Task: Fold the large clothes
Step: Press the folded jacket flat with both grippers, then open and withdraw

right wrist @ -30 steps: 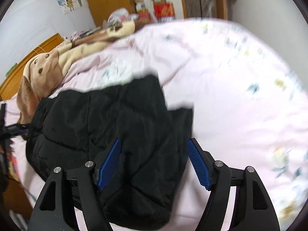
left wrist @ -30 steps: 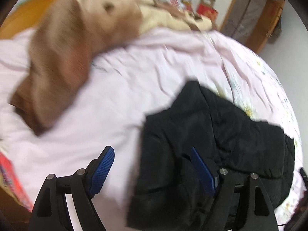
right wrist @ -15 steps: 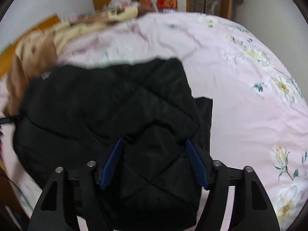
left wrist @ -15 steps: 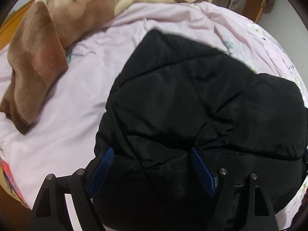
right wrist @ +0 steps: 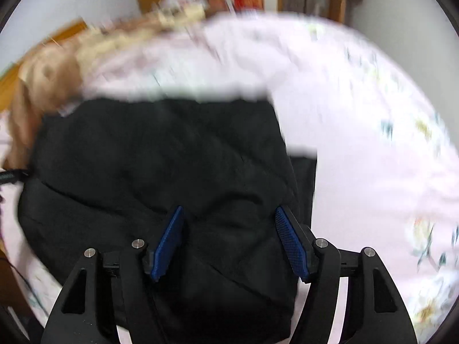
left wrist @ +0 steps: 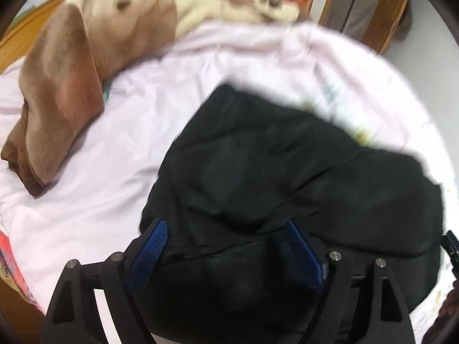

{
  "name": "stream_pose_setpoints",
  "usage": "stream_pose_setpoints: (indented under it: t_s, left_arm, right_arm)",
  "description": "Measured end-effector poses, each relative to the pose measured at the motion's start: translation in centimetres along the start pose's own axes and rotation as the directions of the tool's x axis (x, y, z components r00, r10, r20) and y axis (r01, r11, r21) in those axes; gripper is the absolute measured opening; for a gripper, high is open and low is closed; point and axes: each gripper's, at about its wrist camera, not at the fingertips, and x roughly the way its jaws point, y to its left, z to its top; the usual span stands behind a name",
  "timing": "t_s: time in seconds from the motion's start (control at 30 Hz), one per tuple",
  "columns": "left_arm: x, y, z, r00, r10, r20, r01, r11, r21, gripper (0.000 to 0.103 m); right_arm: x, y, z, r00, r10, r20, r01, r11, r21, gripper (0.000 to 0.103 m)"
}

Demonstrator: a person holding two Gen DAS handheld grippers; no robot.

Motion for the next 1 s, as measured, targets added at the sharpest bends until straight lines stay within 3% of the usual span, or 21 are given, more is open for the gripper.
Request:
stream_pose_setpoints:
  t_s: [0.07, 0.13, 0.27, 0.3, 0.37, 0.63, 0.8, 1.0]
  left_arm:
    - [-1.1, -2.5, 0.6, 0.997, -0.074, 0.032, 0.073, 0.997, 0.015, 0.084]
    - [-0.5, -5.2, 1.3, 0.989, -0.146, -0.005, 0.146, 0.989, 0.034, 0.084]
    - [1.8, -10.4, 2.1, 0.985, -0.155, -0.071, 0.161, 0.982, 0.102, 0.084]
    - [2.7, -11.3, 2.2, 0.981, -0.165, -0.104, 0.175, 0.979, 0.105, 0.084]
    - [5.2, -12.6, 2.1, 0.981, -0.115, -0.154, 0.135, 0.983, 0.121, 0.084]
    - [8.7, -13.6, 1.7, 0.983, -0.046, -0.180, 0.066, 0.992, 0.106, 0.088]
    - [6.9, -12.9, 2.2, 0.983, -0.086, -0.163, 0.097, 0.994, 0.059, 0.088]
    - [0.7, -12.3, 0.7, 0.997, -0.062, -0.044, 0.066, 0.994, 0.091, 0.087]
  right_arm:
    - [-0.9, 2.1, 1.8, 0.996, 0.080, 0.034, -0.079, 0.996, -0.034, 0.067]
    - [0.0, 4.2, 3.3, 0.993, 0.117, 0.020, -0.115, 0.991, -0.070, 0.067]
    - [4.6, 6.2, 5.0, 0.984, 0.132, -0.116, -0.137, 0.990, -0.041, 0.067]
    - [6.2, 6.5, 5.0, 0.982, 0.095, -0.163, -0.104, 0.994, -0.045, 0.067]
    - [7.7, 6.3, 4.8, 0.979, 0.052, -0.199, -0.066, 0.996, -0.066, 0.067]
    - [11.7, 5.4, 4.5, 0.961, 0.009, -0.278, -0.020, 0.999, -0.034, 0.067]
    - [9.9, 5.3, 5.3, 0.961, 0.033, -0.274, -0.039, 0.999, -0.016, 0.068]
    - [3.8, 4.8, 5.6, 0.986, 0.069, -0.151, -0.063, 0.997, 0.045, 0.068]
